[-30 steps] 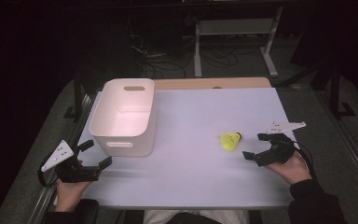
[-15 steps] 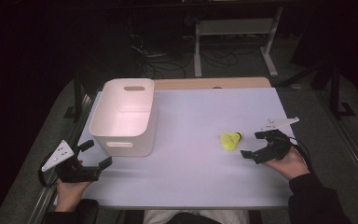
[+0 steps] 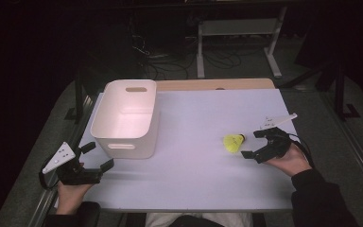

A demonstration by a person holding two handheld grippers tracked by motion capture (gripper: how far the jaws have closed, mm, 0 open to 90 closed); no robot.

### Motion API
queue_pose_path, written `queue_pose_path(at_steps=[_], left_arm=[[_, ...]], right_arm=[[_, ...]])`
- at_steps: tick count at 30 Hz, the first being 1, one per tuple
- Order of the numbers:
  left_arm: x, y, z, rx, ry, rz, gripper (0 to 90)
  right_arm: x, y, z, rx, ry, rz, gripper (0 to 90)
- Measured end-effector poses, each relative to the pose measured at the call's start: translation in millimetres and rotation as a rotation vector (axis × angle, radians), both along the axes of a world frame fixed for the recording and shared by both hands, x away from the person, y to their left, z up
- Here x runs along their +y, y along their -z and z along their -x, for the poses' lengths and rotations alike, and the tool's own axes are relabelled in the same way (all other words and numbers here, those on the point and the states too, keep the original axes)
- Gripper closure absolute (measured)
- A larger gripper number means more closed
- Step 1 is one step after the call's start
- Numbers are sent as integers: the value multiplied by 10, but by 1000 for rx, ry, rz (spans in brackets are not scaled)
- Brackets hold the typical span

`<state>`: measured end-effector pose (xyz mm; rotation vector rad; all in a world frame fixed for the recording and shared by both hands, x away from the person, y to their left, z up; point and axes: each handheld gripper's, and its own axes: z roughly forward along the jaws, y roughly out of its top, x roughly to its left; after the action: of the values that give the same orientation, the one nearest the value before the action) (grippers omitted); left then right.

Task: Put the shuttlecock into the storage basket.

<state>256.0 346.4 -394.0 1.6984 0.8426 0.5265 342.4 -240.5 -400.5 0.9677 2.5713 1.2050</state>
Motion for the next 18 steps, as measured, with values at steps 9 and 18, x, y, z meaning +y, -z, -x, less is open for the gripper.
queue_pose_path(at_steps=[9, 18], left_arm=[[-1, 0, 0, 0, 2, 0, 0], [-1, 0, 1, 0, 3, 0, 0]], right_arm=[[39, 23, -75, 28, -53, 43, 98], [48, 80, -111, 66, -86, 69, 245]])
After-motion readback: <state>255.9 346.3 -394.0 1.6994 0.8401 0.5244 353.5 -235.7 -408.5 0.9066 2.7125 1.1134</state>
